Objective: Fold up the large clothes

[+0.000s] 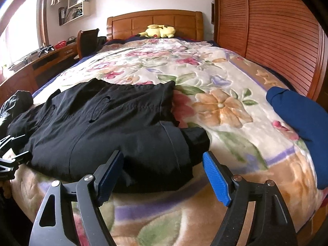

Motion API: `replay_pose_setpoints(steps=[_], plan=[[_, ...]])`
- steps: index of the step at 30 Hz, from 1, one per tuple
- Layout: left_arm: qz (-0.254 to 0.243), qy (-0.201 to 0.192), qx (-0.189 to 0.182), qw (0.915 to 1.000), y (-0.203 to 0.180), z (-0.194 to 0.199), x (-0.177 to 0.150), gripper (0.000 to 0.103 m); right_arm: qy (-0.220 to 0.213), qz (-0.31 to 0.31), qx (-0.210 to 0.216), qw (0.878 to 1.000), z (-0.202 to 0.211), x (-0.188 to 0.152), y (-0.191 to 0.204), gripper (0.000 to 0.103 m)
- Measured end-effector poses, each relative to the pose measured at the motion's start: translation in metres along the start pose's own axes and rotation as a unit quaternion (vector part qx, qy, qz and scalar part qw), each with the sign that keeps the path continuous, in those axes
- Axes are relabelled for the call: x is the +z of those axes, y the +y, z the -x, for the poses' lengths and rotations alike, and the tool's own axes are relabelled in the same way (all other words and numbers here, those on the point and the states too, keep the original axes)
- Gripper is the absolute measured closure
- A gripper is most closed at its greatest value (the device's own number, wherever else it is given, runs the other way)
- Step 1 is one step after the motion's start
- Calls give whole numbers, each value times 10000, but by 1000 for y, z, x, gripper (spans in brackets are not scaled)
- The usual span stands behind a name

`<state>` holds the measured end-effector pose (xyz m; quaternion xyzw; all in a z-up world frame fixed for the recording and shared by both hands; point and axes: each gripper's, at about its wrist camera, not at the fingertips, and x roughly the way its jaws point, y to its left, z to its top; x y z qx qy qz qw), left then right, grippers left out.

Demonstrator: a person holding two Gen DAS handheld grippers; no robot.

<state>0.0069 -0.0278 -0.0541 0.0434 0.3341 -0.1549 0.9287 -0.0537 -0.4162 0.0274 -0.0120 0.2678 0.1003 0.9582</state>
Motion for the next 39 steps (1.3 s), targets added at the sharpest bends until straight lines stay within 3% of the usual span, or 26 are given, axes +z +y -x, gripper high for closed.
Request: replay_pose_setpoints(steps=[13,25,34,37,39], plan=[[-29,-8,22,10000,0,1,1,22,191,-53,-54,9998,-22,-2,-3,19],[-34,-10,27,10000,1,0,1,22,361,-374,320,9981,-34,-11,-10,18],[-39,-11,30,10000,0,0,1,22,464,-373,727,9956,-36,-13,-8,45],[-36,-14,30,10000,0,0,0,22,477,-357,839,9947,-35,-12,-9,56],[-36,-15,33,10000,0,0,0,22,439,-331,877,9946,-31,-11,-11,69]])
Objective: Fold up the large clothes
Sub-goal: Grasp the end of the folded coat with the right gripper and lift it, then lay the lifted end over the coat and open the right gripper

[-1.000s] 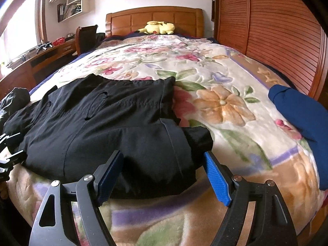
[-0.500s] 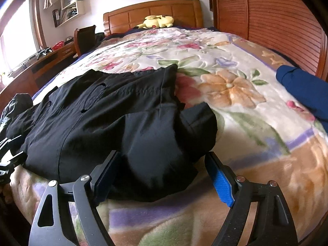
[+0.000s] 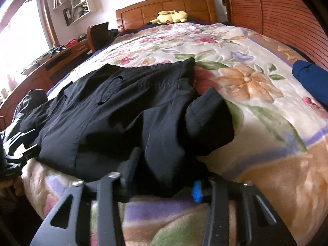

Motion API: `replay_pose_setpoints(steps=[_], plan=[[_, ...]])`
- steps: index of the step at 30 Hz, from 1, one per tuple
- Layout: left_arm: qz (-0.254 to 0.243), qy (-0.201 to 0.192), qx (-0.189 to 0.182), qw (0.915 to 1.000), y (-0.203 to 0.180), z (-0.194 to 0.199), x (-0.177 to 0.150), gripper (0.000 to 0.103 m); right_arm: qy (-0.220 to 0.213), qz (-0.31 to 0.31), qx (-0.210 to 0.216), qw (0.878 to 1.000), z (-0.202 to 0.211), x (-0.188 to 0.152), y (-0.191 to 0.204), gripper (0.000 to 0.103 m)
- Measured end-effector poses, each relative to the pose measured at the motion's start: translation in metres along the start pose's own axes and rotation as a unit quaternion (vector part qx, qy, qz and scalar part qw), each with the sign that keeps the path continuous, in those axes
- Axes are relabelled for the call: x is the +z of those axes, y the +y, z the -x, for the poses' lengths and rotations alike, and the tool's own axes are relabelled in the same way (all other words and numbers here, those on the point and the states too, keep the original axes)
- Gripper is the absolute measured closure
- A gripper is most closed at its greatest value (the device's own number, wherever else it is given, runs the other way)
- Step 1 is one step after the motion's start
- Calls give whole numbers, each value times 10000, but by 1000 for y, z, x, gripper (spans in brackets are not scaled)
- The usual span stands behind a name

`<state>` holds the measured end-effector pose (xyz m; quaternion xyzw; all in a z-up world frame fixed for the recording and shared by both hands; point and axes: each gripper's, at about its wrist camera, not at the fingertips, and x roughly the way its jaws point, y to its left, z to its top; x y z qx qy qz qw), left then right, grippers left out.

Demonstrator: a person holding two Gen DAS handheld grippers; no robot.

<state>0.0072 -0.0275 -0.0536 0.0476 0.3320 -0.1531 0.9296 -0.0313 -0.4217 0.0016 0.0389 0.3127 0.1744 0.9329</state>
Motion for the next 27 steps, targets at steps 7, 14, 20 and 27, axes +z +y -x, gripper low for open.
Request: replay_pose_setpoints(steps=[7,14,20,27], plan=[[-3,-9,21,10000,3,2,2,22,-378,276,148,9988,28,21,9,82],[116,-231,0,9997,13,16,4,22,-877,770,175,9930,57,49,43,83],[341,-524,-13,9980,38,37,5,22,-1095,1159,195,9870,66,69,77,83],[543,-738,125,9957,71,61,-2,22,-1187,1690,268,9781,62,79,120,83]])
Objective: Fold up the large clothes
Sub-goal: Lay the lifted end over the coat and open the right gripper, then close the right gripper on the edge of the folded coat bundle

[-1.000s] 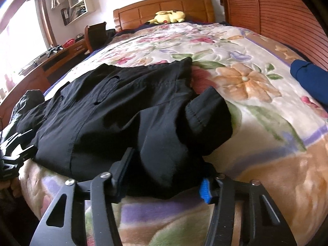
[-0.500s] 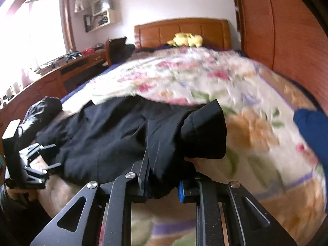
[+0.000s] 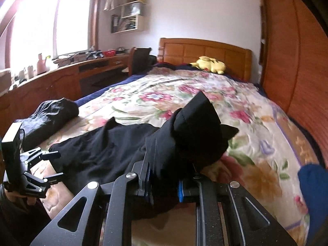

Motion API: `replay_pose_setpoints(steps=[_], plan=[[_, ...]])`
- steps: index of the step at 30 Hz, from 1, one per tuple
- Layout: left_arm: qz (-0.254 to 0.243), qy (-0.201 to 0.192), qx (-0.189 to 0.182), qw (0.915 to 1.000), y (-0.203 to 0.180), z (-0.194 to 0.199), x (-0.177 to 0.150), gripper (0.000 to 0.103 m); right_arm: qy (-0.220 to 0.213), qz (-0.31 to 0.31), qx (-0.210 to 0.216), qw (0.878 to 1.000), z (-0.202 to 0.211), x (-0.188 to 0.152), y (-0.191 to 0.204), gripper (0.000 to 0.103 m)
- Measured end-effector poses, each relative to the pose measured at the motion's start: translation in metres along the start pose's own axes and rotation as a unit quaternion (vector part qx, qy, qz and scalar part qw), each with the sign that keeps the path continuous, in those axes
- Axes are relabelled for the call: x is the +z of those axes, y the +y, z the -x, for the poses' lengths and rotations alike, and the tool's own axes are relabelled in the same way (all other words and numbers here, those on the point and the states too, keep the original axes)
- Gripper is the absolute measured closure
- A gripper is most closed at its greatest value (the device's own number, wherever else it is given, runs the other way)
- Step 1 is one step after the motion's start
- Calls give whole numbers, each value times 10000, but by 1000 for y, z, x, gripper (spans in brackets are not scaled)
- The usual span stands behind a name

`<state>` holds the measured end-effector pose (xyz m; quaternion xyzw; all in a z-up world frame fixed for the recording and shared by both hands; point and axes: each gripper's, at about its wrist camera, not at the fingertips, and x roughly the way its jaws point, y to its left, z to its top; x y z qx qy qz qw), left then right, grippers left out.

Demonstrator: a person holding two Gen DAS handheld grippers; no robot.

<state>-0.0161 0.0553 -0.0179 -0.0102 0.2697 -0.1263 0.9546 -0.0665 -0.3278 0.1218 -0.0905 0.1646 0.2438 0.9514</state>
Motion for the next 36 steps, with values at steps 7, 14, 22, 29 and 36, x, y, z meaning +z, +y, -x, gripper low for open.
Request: replay_pose_setpoints(steps=[7,14,22,29,36], plan=[[211,-252,251,9991,37,28,-7,22,-53,655,333,9973,-19,20,49,84],[516,-423,506,9965,74,50,-15,22,150,1031,1063,9889,-57,21,119,84],[722,-269,726,9944,102,52,-28,22,870,1094,1613,9770,-116,-12,161,77],[698,-290,724,9945,101,56,-32,22,387,820,1858,9784,-99,16,133,39],[657,-323,691,9949,93,56,-32,22,265,455,1008,9935,-106,19,78,39]])
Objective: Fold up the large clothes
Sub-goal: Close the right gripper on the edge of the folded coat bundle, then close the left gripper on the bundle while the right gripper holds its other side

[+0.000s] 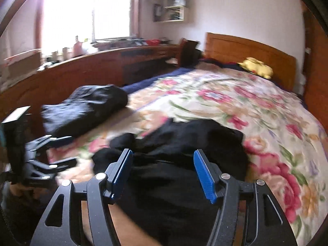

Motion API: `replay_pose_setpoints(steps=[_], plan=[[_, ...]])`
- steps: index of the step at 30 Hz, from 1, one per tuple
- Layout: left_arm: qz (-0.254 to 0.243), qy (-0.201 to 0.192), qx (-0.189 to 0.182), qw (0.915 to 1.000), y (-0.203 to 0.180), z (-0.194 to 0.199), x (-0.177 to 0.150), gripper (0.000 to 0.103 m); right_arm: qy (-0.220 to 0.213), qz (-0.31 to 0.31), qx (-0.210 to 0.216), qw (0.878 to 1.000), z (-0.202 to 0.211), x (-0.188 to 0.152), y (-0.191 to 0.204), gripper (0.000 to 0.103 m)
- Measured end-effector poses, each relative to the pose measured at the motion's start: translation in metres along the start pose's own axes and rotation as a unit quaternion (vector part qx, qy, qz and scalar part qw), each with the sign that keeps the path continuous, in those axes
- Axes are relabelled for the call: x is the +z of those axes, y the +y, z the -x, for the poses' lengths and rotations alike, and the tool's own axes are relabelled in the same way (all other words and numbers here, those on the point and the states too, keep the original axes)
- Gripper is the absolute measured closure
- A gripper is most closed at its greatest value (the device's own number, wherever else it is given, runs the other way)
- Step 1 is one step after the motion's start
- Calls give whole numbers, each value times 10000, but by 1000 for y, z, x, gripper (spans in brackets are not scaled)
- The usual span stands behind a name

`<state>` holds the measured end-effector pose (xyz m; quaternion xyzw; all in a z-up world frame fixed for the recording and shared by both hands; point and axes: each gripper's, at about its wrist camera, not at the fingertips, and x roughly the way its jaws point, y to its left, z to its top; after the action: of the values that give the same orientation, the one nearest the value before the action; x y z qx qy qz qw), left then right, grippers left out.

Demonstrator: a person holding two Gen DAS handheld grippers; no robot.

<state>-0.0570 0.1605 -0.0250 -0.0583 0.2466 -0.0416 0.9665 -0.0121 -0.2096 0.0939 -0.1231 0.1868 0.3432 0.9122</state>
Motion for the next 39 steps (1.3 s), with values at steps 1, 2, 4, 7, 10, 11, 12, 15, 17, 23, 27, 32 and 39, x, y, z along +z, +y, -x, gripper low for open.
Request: replay_pose_setpoints(steps=[1,2,4,7,10,11,12,15,17,23,27,32,39], plan=[[-12,4,-6,10000,-1,-1,0,22,14,-26,-118,9999,-4,-2,-4,39],[-30,12,-7,10000,-2,-2,0,22,46,-60,-209,9998,-9,-4,-8,39],[-54,23,-5,10000,-4,-2,0,22,249,-243,-337,9988,-32,-7,-13,39],[-74,31,-4,10000,-6,-2,0,22,722,-716,79,9948,-72,-8,-17,39],[-55,30,4,10000,-4,-2,0,22,1007,-812,453,9906,-98,-15,-12,39],[-46,27,8,10000,-3,-2,0,22,1018,-743,452,9910,-104,-15,-8,39],[-42,25,11,10000,-3,-1,0,22,1015,-716,467,9912,-107,-13,-3,39],[-35,30,15,10000,-3,-2,-1,22,1126,-746,592,9891,-127,-12,-3,49],[-43,36,13,10000,-3,-2,-1,22,1213,-551,585,9894,-137,-15,-3,59],[-69,54,10,10000,-3,-3,-1,22,1353,-231,714,9880,-147,-14,10,97],[-66,51,9,10000,-3,-3,-1,22,1158,-138,746,9904,-129,-10,15,99],[-65,61,24,10000,-3,-3,-1,22,828,-59,954,9920,-102,2,26,100],[-83,79,39,9999,2,2,-5,22,979,264,1223,9873,-120,12,51,101]])
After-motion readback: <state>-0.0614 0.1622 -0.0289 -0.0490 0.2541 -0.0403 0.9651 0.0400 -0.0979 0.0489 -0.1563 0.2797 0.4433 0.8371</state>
